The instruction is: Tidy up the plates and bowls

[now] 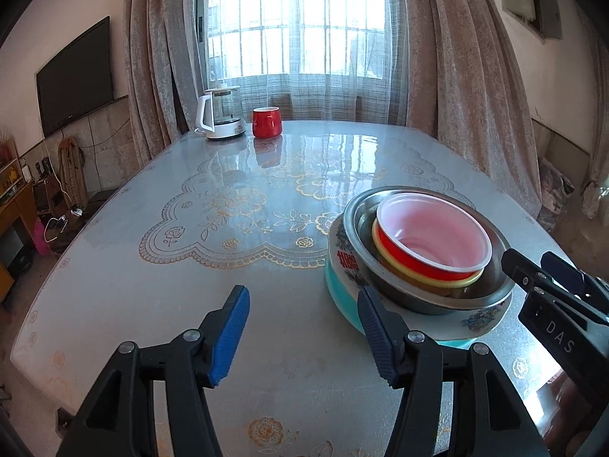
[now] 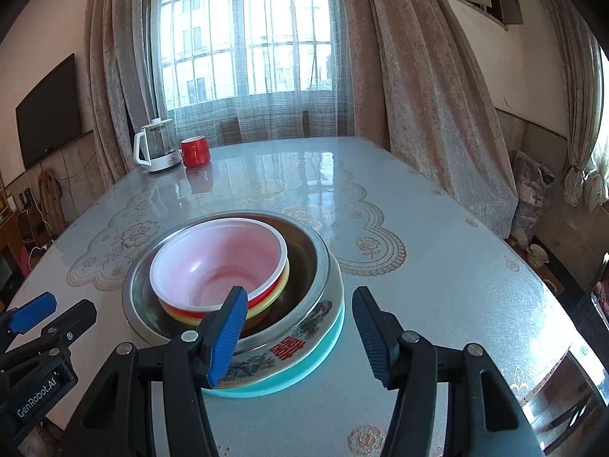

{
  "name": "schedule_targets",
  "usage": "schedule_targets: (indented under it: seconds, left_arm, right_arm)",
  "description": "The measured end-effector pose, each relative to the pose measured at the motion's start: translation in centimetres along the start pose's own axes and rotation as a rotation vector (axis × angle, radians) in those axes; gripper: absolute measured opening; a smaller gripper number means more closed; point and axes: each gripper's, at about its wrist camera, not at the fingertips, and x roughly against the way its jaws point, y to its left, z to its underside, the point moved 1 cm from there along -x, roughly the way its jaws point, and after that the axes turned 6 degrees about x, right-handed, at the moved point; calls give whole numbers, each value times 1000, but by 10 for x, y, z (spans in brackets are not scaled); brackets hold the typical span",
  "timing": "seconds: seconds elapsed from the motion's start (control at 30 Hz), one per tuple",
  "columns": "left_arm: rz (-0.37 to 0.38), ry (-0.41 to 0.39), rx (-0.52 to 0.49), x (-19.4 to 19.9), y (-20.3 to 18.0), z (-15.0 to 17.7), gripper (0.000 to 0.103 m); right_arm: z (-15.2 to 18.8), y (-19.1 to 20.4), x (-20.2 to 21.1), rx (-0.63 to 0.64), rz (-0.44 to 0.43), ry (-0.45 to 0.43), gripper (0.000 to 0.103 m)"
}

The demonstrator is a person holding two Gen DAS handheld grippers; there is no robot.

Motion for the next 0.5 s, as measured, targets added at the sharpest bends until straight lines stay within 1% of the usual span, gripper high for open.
schedule_targets:
  seconds: [0.13,0.2,0.3,0.43,0.5]
  left_arm:
    - [30,5,-17,-1,2,5,62]
    - [48,7,-17,-1,2,6,66]
    - [69,8,5,-1,5,8,66]
    - [75,7,0,-2,6,9,67]
    - [79,3,3,-2,8,7,67]
  right_arm:
    - [3,5,4,-1,50,18,58]
    - [3,9,6,14,63,27,58]
    - [6,14,6,35,71,47,58]
    - [6,15,7,34,82,49,58]
    - [4,13,12,23,89,26,58]
